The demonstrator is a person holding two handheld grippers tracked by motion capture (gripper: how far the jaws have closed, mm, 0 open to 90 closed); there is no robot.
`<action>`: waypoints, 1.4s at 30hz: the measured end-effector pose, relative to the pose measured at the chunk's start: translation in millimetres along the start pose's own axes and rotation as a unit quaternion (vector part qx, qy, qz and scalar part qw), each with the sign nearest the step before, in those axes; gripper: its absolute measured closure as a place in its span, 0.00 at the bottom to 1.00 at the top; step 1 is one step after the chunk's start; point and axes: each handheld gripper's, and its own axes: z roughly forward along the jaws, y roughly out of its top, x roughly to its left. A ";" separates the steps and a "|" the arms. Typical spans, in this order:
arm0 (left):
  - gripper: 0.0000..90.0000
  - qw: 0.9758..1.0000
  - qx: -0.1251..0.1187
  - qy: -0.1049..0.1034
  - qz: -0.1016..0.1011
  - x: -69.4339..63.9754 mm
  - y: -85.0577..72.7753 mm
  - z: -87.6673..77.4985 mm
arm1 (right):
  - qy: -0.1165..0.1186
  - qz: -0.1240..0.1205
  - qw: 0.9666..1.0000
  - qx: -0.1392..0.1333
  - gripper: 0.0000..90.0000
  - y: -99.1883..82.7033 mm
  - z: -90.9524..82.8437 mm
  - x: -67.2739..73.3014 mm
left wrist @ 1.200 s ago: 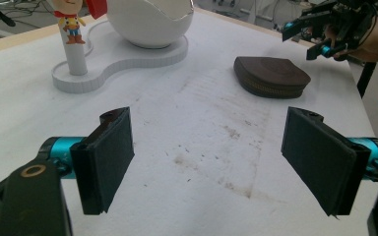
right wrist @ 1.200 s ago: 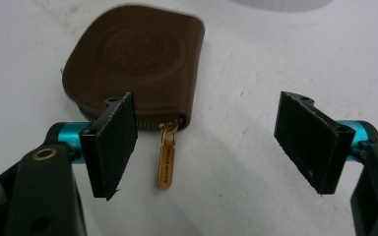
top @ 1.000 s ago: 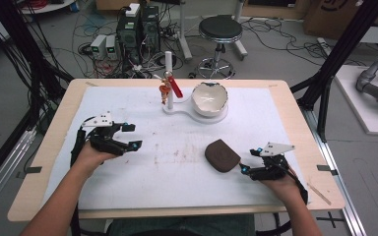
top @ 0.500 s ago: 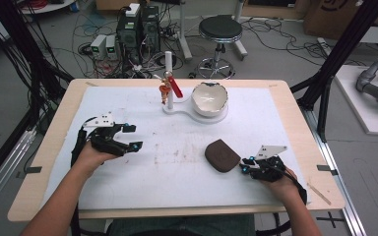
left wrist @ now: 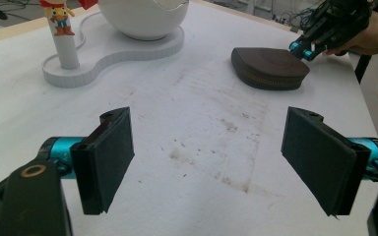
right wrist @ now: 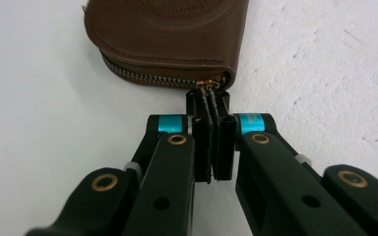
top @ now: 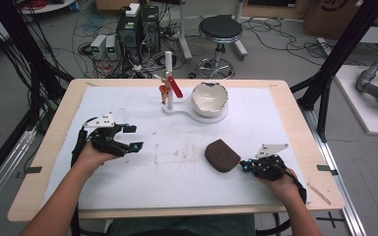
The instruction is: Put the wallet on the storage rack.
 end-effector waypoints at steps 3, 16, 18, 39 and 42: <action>0.22 1.000 0.000 0.000 -0.001 0.2 0.0 -0.3 | 0.022 0.014 0.999 -0.023 1.00 0.2 -2.9 -2.5; 0.22 1.000 0.002 0.005 -0.001 -0.1 -0.2 0.2 | 0.087 0.038 0.987 -0.128 1.00 15.4 -15.1 -0.2; 0.22 1.000 0.001 0.007 -0.001 0.3 0.0 -0.5 | 0.099 0.044 0.984 -0.142 1.00 18.9 -15.6 -0.6; 0.22 1.000 -0.002 0.015 -0.003 2.0 0.1 -3.6 | 0.106 0.060 0.962 -0.245 1.00 54.0 -32.6 -17.1; 0.22 1.000 -0.004 0.014 -0.004 2.0 0.0 -3.6 | 0.102 0.061 0.961 -0.250 1.00 61.6 -34.6 -20.6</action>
